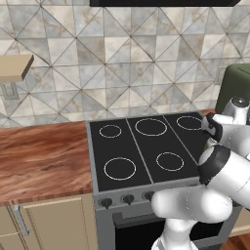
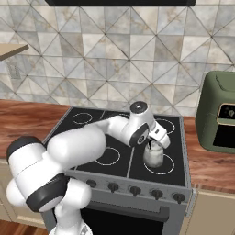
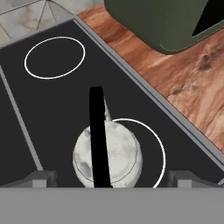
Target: The kettle is done boiling. Turn off the stove, then wait for 300 timesteps before moving the kettle to the dining table.
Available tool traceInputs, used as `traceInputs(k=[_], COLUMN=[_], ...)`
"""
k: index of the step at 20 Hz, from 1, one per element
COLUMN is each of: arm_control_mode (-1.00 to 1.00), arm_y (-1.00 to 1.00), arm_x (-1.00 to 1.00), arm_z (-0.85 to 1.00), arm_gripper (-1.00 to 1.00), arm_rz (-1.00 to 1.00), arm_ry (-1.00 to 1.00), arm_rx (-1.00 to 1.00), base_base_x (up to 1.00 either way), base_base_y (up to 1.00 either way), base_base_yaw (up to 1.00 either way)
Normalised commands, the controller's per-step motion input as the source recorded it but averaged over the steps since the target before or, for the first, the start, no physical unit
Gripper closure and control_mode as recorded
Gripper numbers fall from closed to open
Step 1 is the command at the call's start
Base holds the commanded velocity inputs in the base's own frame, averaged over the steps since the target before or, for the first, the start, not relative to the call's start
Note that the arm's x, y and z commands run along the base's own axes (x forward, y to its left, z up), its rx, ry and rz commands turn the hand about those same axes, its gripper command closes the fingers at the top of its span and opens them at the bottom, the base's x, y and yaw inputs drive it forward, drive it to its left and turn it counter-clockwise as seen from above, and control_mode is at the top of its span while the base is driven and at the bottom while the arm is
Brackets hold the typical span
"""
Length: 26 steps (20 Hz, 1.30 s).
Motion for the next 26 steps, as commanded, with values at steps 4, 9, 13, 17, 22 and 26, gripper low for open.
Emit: traceInputs(k=[4,9,13,17,22,26], arm_control_mode=[-1.0,-1.0,-1.0,-1.0,-1.0,-1.0], arm_y=[0.0,0.0,-0.06,-0.05,0.0,0.0], arm_x=[0.24,0.13,0.05,0.0,0.0,0.0], arm_z=[-0.08,-0.05,-0.13,-0.15,-0.14,-0.04], arm_gripper=[-1.0,-1.0,-1.0,1.0,1.0,1.0], arm_rz=[0.0,0.0,0.0,0.0,0.0,0.0], arm_ry=[0.05,0.05,0.02,0.03,0.02,0.04], arm_rx=[0.0,0.0,0.01,0.01,0.0,0.0], base_base_x=[0.0,0.0,0.0,0.0,0.0,0.0], base_base_y=[0.0,0.0,0.0,0.0,0.0,0.0], base_base_yaw=[0.0,0.0,0.0,0.0,0.0,0.0])
